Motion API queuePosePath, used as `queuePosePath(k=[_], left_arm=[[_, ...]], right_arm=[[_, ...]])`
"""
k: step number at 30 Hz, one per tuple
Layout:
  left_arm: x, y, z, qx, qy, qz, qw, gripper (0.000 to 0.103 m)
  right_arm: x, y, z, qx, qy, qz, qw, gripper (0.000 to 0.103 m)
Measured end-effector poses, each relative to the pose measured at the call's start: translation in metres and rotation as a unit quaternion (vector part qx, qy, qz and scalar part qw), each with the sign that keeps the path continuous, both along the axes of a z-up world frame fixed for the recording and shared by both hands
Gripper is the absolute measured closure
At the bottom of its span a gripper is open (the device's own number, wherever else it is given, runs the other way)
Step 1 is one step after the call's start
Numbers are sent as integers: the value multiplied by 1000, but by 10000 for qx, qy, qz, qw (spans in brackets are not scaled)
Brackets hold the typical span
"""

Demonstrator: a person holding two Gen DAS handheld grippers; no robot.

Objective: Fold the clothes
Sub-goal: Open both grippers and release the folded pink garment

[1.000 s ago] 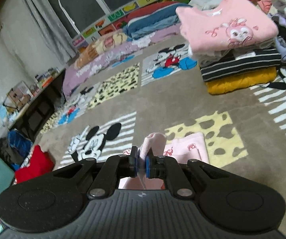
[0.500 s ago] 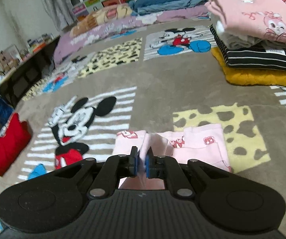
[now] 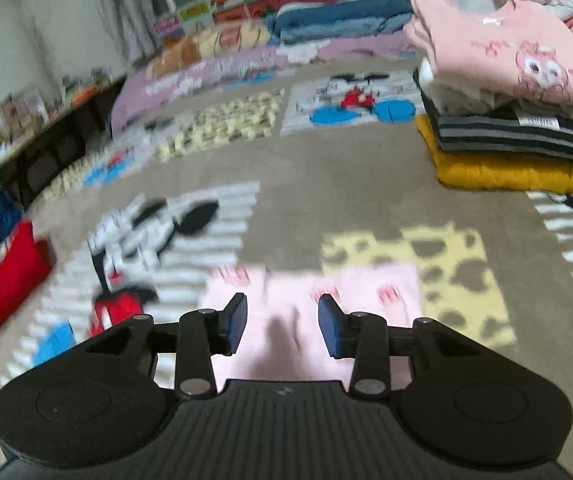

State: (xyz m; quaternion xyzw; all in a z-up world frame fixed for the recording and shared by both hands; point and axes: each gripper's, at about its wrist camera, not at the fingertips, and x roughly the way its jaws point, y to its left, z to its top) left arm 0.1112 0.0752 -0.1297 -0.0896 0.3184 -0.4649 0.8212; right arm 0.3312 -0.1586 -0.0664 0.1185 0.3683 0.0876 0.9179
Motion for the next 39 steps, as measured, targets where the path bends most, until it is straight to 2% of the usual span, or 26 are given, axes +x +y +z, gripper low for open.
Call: queuePosePath(k=[4, 6, 7, 9, 11, 18, 23, 30, 32, 34, 37, 39], left_arm=[[0, 0, -1, -5, -4, 19, 10000, 32], [0, -1, -2, -12, -2, 19, 10000, 32], [0, 0, -2, -17, 6, 19, 10000, 31], [2, 0, -1, -26, 31, 14, 10000, 31], [2, 0, -1, -25, 42, 3, 10000, 31], [1, -3, 1, 125, -87, -99, 9998, 31], [-7, -11, 4, 483, -424, -192, 9977, 29], [-24, -29, 4, 1182, -1076, -316, 9866, 23], [-27, -31, 4, 1301, -1153, -315, 9843, 23], [-28, -32, 4, 1411, -1193, -307, 9823, 23], [-31, -32, 5, 1526, -1209, -290, 9804, 23], [-34, -31, 6, 1596, -1222, -275, 9792, 23]], right_arm=[[-7, -5, -20, 26, 142, 72, 9999, 63], [-8, -6, -25, 163, 136, 108, 9997, 67], [-9, -5, -26, 160, 132, 154, 9997, 71], [-12, 2, -28, 80, 141, 330, 9993, 93], [-15, 9, -28, -158, 97, 427, 9989, 95], [-21, 14, -23, -612, -93, 420, 9972, 95], [-32, 15, -8, -570, -403, 455, 9965, 90], [-101, 42, 12, -1046, -894, 1586, 9777, 90], [-127, 52, 8, -1224, -950, 1918, 9691, 90], [-144, 58, -4, -1368, -848, 2041, 9656, 91], [-156, 59, -23, -1455, -696, 1900, 9685, 90], [-163, 55, -20, -1322, -808, 1755, 9722, 89]])
